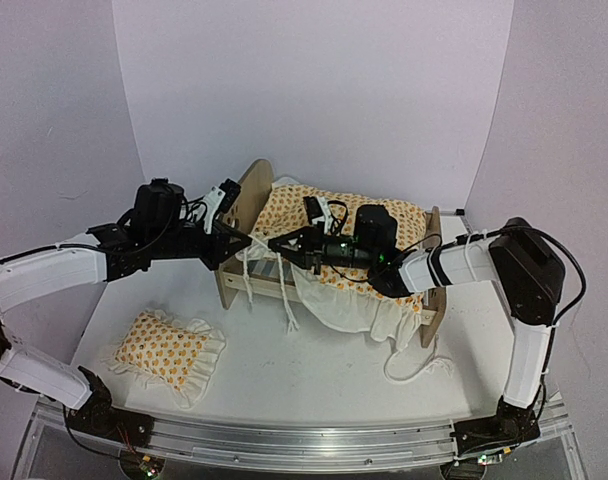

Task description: Set up the pet bed

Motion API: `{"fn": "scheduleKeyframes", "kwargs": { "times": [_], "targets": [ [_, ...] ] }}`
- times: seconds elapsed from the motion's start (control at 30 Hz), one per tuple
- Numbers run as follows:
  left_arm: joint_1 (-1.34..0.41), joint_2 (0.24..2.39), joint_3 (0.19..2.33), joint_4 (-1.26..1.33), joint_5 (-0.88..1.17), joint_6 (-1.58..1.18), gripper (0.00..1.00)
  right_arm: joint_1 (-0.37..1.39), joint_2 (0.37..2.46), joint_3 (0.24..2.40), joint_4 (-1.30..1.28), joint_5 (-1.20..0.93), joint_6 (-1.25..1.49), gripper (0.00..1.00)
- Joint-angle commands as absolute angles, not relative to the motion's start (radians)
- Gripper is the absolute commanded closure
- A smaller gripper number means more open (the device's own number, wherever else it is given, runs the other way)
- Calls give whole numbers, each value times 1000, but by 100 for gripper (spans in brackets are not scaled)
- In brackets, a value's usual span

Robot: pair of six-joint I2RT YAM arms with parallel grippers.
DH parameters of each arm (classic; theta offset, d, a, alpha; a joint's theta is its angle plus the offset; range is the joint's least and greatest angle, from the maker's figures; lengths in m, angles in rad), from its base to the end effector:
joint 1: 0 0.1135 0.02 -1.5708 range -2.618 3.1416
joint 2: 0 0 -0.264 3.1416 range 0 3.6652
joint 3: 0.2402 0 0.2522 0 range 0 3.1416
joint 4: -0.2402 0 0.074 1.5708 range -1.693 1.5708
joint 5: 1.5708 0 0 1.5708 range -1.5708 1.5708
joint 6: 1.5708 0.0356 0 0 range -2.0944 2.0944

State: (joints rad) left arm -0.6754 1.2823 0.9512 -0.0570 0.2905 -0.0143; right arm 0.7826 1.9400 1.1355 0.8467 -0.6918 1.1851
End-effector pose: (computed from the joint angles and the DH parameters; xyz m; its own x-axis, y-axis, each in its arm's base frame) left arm 0.2247 -0.1931 0.3028 -0.3068 0.2283 -0.9240 0.8016 0.5853 -0.1216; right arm 0.2887 0.3191 0.2291 -0.9106 0.1007 -0.4008 -0.4020 0.0088 0.9156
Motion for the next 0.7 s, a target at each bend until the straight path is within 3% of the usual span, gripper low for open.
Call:
{"fn": "scheduleKeyframes", "kwargs": {
  "times": [0.0,0.1,0.3,0.43,0.53,0.67],
  "targets": [
    [-658,1260,1089,-73,155,47,100,777,1950,1136,819,-705,1114,94],
    [-657,1251,1130,-93,74,45,100,778,1951,1134,794,-707,1094,89],
    [-658,1161,1129,-146,83,47,100,809,1934,1144,575,-742,949,67],
    [-658,1070,1008,-208,111,-35,100,827,1866,1167,233,-668,632,61],
    [-658,995,896,-285,-44,-170,100,852,1819,1236,-20,-588,363,54],
    [-655,911,774,-307,-90,-270,100,874,1786,1334,-141,-454,147,47]
  ]
}}
